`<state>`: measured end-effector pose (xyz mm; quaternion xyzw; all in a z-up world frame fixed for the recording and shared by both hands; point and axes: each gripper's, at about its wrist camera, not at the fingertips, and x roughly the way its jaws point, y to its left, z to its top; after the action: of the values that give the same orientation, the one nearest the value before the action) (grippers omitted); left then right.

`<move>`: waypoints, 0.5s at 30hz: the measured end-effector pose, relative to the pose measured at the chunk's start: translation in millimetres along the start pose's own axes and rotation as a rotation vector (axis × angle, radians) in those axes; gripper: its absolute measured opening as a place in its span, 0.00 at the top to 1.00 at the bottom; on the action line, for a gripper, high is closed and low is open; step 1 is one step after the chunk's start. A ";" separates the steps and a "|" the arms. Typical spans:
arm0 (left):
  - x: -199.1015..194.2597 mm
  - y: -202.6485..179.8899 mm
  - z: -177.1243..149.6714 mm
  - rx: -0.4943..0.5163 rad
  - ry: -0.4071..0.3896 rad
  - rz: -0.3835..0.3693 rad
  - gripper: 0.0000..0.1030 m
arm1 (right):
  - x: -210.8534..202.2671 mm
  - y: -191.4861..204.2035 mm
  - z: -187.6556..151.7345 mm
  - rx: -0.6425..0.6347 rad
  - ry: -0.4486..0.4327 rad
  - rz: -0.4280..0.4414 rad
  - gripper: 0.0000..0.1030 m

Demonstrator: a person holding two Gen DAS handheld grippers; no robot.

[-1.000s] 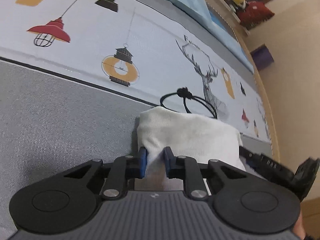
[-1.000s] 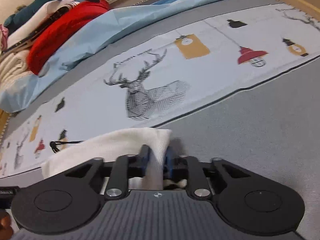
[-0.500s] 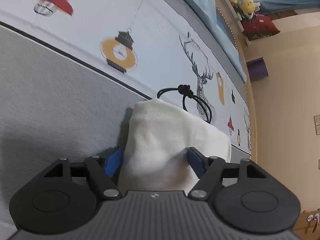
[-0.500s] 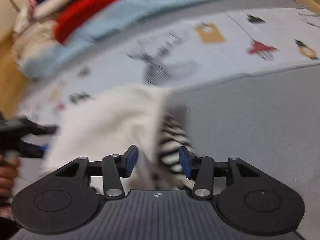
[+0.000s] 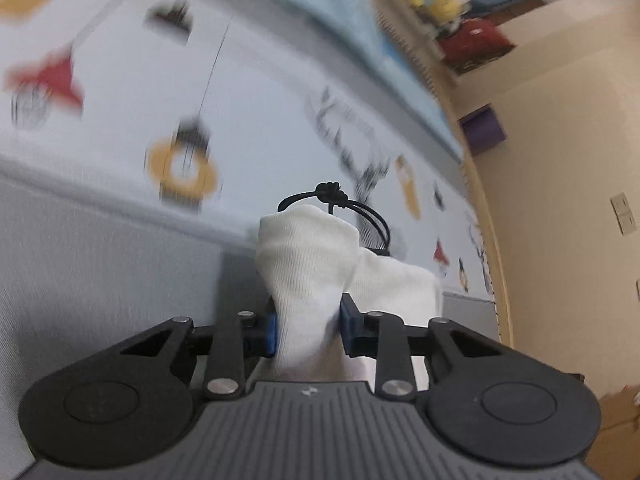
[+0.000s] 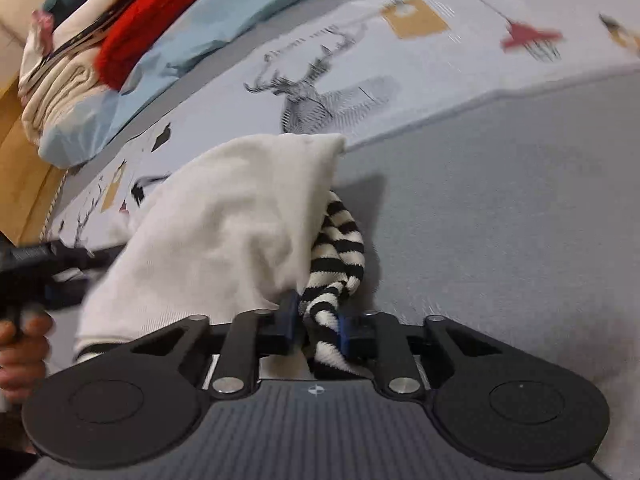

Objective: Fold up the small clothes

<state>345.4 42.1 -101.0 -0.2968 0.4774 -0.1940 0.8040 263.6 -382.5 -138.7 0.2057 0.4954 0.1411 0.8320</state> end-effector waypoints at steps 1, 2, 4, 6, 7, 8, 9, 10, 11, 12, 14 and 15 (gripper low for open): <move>-9.6 -3.8 5.4 0.031 -0.039 0.010 0.69 | 1.2 4.4 2.4 -0.007 -0.013 0.009 0.89; -17.9 -6.4 8.5 0.056 -0.070 0.020 0.69 | 2.6 7.8 5.7 0.003 -0.028 0.027 0.90; -35.3 -8.3 16.5 0.090 -0.140 0.046 0.65 | 4.1 14.7 12.2 0.032 -0.063 0.071 0.91; -51.6 -7.3 21.9 0.091 -0.213 0.098 0.52 | 3.9 26.5 17.1 0.039 -0.109 0.111 0.91; -61.5 -4.6 23.9 0.082 -0.253 0.122 0.42 | 3.8 33.1 19.3 0.037 -0.134 0.108 0.89; -69.9 -2.9 24.7 0.080 -0.278 0.109 0.41 | 4.9 36.6 22.3 0.044 -0.151 0.088 0.87; -79.8 -0.9 24.6 0.083 -0.297 0.072 0.41 | 4.8 39.5 24.2 0.050 -0.166 0.057 0.87; -87.9 -1.3 23.4 0.093 -0.304 0.055 0.42 | 3.3 43.0 25.3 0.040 -0.185 0.018 0.87; -93.5 -3.2 21.9 0.111 -0.300 0.049 0.42 | -0.8 47.5 25.3 0.013 -0.214 -0.023 0.87; -97.3 -5.7 19.3 0.138 -0.277 0.037 0.43 | -4.4 52.5 26.0 -0.021 -0.238 -0.040 0.87; -99.4 -10.9 11.1 0.209 -0.181 0.016 0.44 | -15.5 60.9 25.2 -0.075 -0.265 0.006 0.87; -94.9 -14.9 3.8 0.263 -0.108 0.034 0.44 | -18.7 64.0 23.8 -0.091 -0.258 0.052 0.86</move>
<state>303.9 88.5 -27.8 -0.1909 0.4090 -0.2248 0.8636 273.8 -339.5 -83.4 0.1973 0.3717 0.1574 0.8934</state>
